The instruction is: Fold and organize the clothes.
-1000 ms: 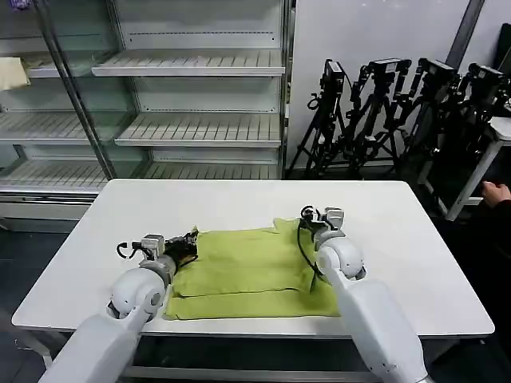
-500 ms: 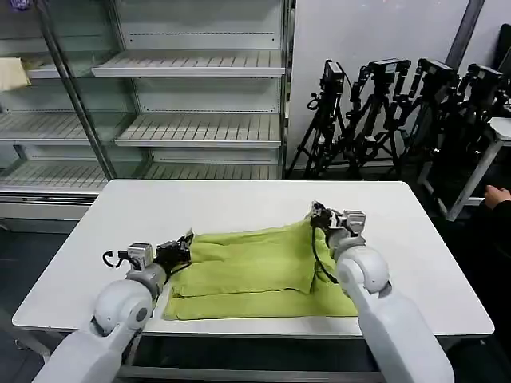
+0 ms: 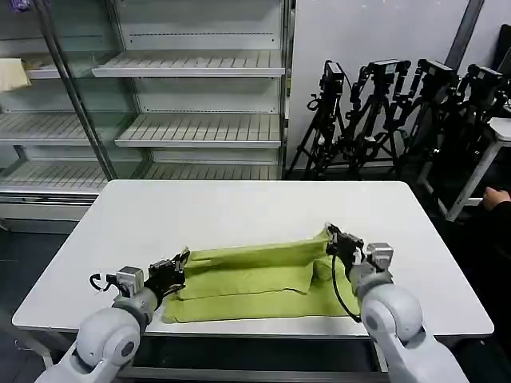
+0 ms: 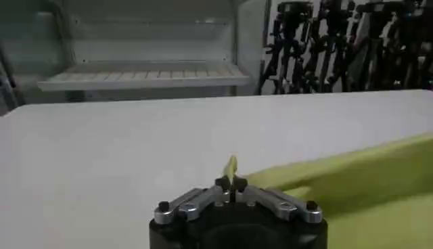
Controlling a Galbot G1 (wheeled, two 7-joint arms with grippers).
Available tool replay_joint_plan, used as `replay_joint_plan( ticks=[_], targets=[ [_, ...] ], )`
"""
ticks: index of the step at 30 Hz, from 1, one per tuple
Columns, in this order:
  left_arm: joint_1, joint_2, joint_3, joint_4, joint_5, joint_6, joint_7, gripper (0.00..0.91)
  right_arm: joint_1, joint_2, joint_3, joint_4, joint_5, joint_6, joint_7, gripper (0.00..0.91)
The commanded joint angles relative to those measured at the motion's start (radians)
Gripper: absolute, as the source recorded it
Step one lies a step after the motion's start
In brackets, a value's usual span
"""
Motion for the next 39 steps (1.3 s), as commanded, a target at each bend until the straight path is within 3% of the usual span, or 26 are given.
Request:
replay_joint_plan(
  ticks=[1,7,8,9,10,11,12,13,27,39],
  targets=[
    [0.115,0.013,-0.017,-0.06,0.053,0.0,0.005,0.02,-0.175,0.0,0.031,0.048,-0.079,0.001,-0.017,0.0],
    [0.13,0.015,-0.005,-0.054,0.155,-0.001,0.01,0.02,-0.169,0.034,0.006,0.009,-0.114,-0.001,-0.001,0.0],
    [0.129,0.015,-0.003,-0.052,0.175,0.0,0.011,0.02,-0.164,0.038,0.003,0.003,-0.118,-0.001,0.002,0.04],
    [0.129,0.014,0.0,-0.05,0.203,-0.001,0.012,0.05,-0.161,0.041,0.0,-0.001,-0.127,-0.001,0.003,0.695],
    [0.131,0.012,0.003,-0.047,0.22,-0.001,0.014,0.131,-0.158,0.043,0.0,-0.004,-0.139,-0.001,0.002,0.907],
    [0.133,0.012,0.005,-0.047,0.242,-0.001,0.015,0.695,-0.158,0.044,-0.001,-0.004,-0.144,-0.001,0.001,0.907],
    [0.136,0.009,0.006,-0.046,0.261,-0.001,0.017,0.695,-0.157,0.048,0.0,0.0,-0.144,-0.001,0.002,0.907],
    [0.14,0.008,0.007,-0.048,0.286,-0.001,0.02,0.907,-0.159,0.05,0.001,0.004,-0.143,0.0,0.001,0.907],
    [0.214,-0.067,-0.075,-0.173,0.33,-0.019,-0.082,0.907,-0.291,0.087,0.079,0.153,-0.202,0.001,-0.001,0.907],
    [0.305,-0.24,-0.06,-0.158,0.219,-0.001,-0.206,0.907,-0.346,0.102,0.106,0.185,-0.219,0.003,-0.001,0.907]
  ],
)
